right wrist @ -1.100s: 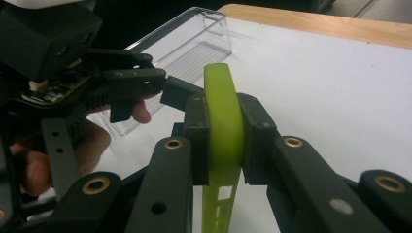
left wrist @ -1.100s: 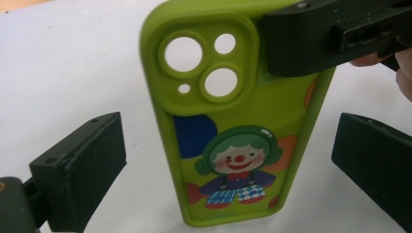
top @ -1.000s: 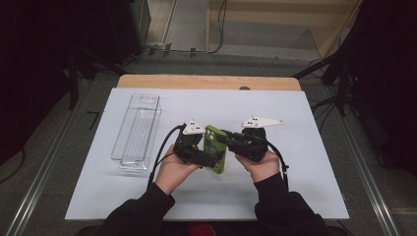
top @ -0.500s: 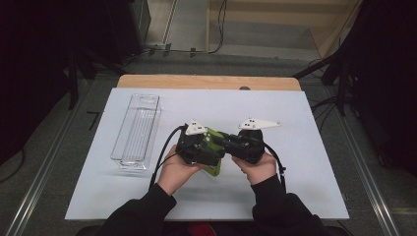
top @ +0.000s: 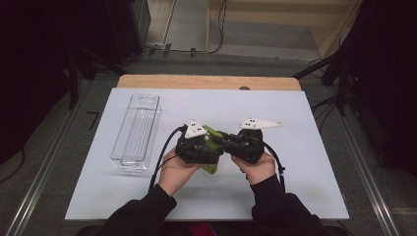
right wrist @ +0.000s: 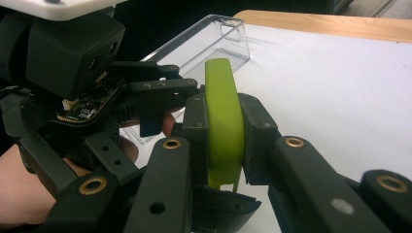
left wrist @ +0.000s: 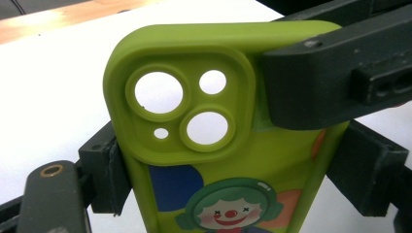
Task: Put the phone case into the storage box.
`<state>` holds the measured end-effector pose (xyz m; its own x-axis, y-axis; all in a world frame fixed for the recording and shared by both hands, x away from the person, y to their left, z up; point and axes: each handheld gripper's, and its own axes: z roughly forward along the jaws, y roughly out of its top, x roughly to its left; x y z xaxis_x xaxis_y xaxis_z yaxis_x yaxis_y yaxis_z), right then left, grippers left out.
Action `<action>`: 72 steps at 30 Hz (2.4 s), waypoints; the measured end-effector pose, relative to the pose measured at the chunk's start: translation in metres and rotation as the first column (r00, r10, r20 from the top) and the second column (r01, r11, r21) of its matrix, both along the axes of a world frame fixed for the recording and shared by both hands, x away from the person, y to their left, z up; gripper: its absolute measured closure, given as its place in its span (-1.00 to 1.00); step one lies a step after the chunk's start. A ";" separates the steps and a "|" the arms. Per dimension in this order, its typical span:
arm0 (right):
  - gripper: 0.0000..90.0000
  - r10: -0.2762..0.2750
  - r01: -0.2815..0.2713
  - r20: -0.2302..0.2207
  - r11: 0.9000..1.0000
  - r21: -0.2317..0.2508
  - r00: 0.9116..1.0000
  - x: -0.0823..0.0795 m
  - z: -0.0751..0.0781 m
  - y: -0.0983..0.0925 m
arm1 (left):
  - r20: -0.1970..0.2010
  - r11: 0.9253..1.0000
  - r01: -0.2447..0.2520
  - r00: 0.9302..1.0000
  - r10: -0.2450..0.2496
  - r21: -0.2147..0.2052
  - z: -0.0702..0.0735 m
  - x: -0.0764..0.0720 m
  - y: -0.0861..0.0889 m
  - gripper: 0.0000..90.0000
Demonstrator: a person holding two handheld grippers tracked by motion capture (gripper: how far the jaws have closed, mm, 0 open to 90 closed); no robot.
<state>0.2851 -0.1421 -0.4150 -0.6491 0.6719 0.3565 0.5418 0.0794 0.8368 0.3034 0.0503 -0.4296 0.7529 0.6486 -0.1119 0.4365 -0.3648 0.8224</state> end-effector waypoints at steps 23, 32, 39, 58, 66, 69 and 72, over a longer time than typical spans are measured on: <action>-0.02 0.002 -0.002 0.009 1.000 0.026 1.000 0.003 0.016 -0.021 | -0.050 1.000 0.008 0.999 -0.007 0.015 0.002 0.006 0.007 -0.64; -0.24 0.005 -0.005 0.013 1.000 0.000 1.000 0.004 0.019 -0.030 | -0.074 1.000 0.011 0.997 -0.010 0.012 0.005 0.010 0.013 -0.64; -0.34 0.041 -0.040 0.021 0.998 -0.046 0.999 0.004 0.011 -0.037 | -0.086 0.999 0.024 0.996 -0.022 0.020 0.010 0.012 0.017 -0.64; -0.43 0.147 -0.150 -0.037 0.982 -0.119 0.989 -0.003 -0.015 -0.047 | -0.108 0.999 0.046 0.993 -0.043 0.027 0.017 0.015 0.025 -0.64; -0.43 0.188 -0.194 -0.054 0.969 -0.150 0.981 -0.007 -0.027 -0.051 | -0.119 0.998 0.062 0.991 -0.059 0.023 0.018 0.016 0.025 -0.64; -0.43 0.194 -0.201 -0.063 0.968 -0.151 0.979 -0.009 -0.029 -0.053 | -0.122 0.997 0.068 0.990 -0.064 0.026 0.018 0.015 0.025 -0.64; -0.43 0.203 -0.212 -0.069 0.965 -0.154 0.977 -0.011 -0.033 -0.056 | -0.123 0.997 0.072 0.990 -0.068 0.028 0.019 0.015 0.025 -0.64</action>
